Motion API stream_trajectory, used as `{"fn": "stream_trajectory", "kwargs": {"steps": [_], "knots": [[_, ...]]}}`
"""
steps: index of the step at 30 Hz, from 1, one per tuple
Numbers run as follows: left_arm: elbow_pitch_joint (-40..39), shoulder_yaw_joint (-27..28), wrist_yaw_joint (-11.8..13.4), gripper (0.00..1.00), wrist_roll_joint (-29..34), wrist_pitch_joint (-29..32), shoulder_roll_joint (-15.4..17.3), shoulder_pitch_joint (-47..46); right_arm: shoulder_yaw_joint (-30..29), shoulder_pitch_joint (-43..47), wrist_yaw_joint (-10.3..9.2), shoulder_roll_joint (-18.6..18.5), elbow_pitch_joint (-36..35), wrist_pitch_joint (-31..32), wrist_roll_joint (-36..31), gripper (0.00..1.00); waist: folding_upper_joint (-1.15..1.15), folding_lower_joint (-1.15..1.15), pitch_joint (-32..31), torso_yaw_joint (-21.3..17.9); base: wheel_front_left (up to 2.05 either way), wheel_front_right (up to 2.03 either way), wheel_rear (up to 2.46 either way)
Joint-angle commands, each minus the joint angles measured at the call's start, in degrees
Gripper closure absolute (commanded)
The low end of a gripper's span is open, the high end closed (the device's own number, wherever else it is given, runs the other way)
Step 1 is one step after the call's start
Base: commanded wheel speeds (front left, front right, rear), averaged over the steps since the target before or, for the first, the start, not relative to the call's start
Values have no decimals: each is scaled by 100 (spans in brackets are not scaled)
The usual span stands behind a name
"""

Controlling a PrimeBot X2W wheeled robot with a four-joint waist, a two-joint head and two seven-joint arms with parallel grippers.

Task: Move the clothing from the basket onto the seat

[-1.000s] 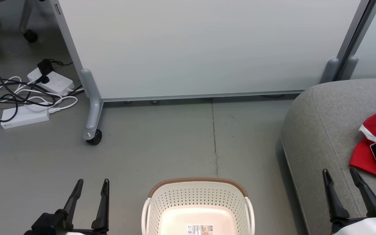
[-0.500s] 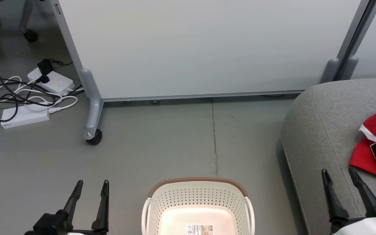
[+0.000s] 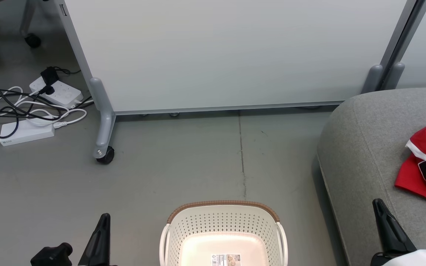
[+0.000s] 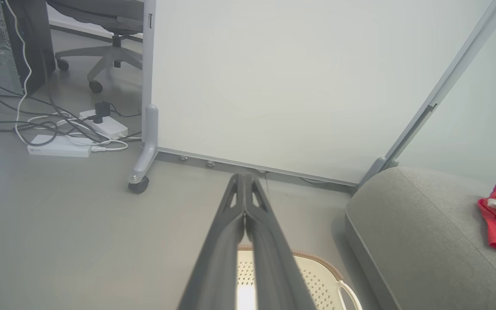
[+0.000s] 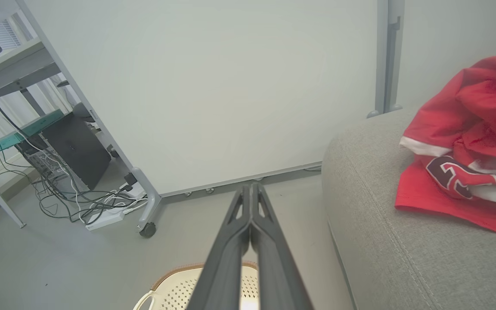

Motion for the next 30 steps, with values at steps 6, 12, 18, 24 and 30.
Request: {"fn": "stream_trajectory", "kwargs": {"steps": [6,12,18,24,30], "knots": [[-124,215,-155,100,-735,156,-39,-139,4,-204,0,-113,46,49,893,100,0,0,8,-24,0,0,0],[-154,334,-242,100,-1231,276,-96,-161,10,-267,0,-140,134,82,1489,100,0,0,16,-43,0,0,0],[-183,447,-322,100,-1693,388,-151,-182,11,-328,0,-161,219,117,2043,100,0,0,23,-63,0,0,0],[-208,557,-403,100,-2126,497,-201,-203,6,-379,0,-177,297,157,2558,100,0,0,30,-82,0,0,0],[-231,660,-475,100,-2530,602,-252,-217,-3,-434,0,-190,370,195,3037,100,0,0,38,-102,0,0,0]]}}
